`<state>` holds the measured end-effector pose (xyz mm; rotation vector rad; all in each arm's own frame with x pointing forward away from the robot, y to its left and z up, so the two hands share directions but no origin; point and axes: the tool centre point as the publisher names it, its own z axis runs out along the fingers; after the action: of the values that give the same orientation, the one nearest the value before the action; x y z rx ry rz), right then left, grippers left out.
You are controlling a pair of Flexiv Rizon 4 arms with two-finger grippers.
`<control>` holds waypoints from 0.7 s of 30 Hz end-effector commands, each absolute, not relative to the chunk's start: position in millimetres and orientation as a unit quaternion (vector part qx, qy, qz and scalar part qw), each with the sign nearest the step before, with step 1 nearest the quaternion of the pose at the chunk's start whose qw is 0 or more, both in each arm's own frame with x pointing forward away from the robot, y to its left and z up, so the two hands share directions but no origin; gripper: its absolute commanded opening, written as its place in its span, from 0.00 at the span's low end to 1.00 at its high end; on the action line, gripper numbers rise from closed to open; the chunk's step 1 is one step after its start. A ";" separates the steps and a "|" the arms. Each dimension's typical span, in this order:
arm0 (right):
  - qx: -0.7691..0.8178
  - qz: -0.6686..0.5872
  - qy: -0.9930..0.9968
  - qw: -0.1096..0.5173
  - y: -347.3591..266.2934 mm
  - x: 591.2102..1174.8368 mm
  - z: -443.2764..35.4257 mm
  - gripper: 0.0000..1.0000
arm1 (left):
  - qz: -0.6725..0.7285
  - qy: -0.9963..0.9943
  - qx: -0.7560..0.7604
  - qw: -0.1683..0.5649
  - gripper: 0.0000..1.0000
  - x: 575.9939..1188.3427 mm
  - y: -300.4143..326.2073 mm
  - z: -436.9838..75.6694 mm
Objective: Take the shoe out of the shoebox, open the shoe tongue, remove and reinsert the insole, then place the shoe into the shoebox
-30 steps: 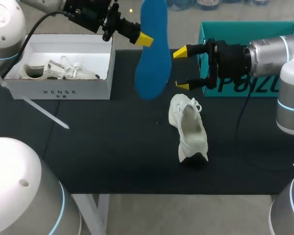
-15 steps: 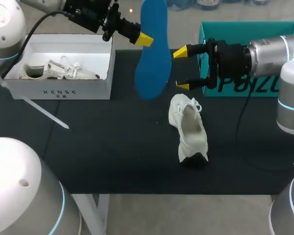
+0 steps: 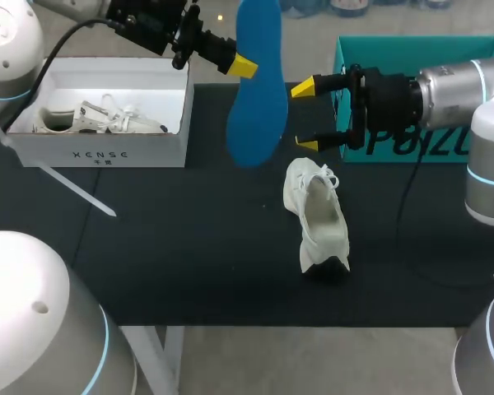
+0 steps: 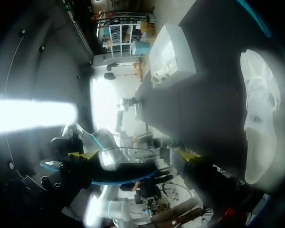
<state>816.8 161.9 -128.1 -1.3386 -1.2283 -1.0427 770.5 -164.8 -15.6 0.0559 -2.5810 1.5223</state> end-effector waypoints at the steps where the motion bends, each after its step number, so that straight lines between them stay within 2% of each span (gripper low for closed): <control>1: -0.554 -0.432 -0.507 0.500 163.2 816.9 -128.7 1.00 | 0.507 -0.859 0.019 0.072 0.00 770.4 -164.9 -16.0; 8: -0.554 -0.432 -0.507 0.500 163.2 816.9 -128.7 1.00 | 0.525 -0.842 -0.107 -0.061 0.00 739.2 -146.9 -28.5; 21: -0.554 -0.432 -0.507 0.500 163.2 816.9 -128.7 1.00 | 0.586 -0.782 -0.160 -0.140 0.00 709.7 -118.9 -80.1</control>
<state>816.6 161.8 -128.0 -1.3393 -1.2287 -1.0423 736.6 -131.5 -59.7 -0.6069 -2.7096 1.8368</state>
